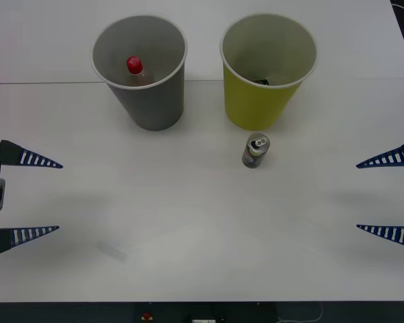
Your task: Put the can into the green bin and the plastic bottle into the gray bin
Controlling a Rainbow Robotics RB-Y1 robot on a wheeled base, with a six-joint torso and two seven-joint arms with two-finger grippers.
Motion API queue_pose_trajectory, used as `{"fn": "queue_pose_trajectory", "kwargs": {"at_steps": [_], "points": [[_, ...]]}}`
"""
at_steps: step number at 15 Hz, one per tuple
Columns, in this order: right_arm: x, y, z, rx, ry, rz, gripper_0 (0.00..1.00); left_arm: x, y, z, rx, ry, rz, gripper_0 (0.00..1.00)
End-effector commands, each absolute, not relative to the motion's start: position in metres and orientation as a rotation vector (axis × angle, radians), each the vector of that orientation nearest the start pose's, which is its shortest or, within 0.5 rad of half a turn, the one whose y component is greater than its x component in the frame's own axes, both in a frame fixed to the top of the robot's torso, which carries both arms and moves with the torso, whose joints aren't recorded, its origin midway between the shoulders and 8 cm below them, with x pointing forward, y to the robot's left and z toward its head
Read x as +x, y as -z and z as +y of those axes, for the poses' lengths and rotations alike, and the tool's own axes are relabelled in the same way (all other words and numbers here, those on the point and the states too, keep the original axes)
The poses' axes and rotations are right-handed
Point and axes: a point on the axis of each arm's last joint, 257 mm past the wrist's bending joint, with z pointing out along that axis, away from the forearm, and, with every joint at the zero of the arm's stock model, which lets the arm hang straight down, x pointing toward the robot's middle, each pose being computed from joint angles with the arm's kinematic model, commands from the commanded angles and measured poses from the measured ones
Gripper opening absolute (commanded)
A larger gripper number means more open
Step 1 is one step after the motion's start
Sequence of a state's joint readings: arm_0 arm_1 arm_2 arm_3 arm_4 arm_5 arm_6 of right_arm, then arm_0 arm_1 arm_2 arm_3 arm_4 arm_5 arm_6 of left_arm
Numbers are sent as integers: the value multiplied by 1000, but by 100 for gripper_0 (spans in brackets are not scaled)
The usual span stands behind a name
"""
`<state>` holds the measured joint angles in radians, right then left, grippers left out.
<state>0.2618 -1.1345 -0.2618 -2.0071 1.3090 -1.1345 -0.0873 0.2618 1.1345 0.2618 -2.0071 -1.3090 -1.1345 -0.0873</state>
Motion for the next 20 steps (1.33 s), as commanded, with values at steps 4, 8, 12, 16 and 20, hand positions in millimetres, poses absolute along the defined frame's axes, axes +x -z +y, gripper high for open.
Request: {"fn": "queue_pose_trajectory", "kwargs": {"at_steps": [4,8,12,16,20], "points": [[341,175,-290,-1569,-255,1632,100,341,167,286,1762,118,1444,100],[349,181,-293,-1512,-257,1641,100,341,167,286,1762,118,1444,100],[362,191,-281,-1385,-318,1640,100,341,167,286,1762,118,1444,100],[375,198,-276,-1277,-352,1631,100,341,167,286,1762,118,1444,100],[384,206,-266,-1162,-382,1634,100,341,167,286,1762,118,1444,100]]}}
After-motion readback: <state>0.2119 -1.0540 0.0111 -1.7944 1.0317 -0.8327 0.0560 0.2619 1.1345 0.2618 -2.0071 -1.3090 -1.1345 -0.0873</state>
